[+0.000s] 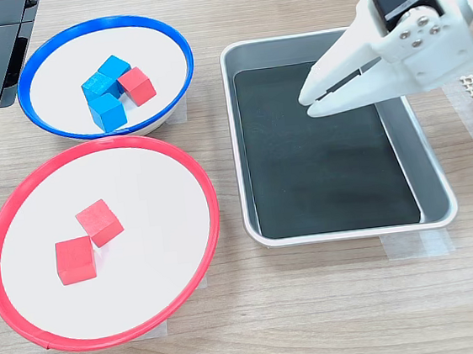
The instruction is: Relocate any red block in the blue dish to the red dish, correcting any misplacement.
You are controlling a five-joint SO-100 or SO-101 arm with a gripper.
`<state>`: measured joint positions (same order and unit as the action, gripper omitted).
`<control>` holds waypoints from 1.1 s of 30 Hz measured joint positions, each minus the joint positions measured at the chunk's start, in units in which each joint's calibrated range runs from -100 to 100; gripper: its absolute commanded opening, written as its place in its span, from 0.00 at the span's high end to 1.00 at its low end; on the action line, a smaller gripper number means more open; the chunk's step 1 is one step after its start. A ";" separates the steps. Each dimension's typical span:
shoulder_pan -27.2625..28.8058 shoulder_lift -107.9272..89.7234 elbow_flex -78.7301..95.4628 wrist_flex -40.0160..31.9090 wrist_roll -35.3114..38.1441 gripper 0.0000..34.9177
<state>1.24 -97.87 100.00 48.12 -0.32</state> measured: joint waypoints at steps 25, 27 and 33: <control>5.66 52.00 -46.37 -1.71 17.58 0.99; 6.55 57.20 -50.18 -1.88 20.56 0.99; 9.65 75.62 -65.52 -2.53 29.50 0.99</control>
<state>10.88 -22.25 34.48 45.60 29.18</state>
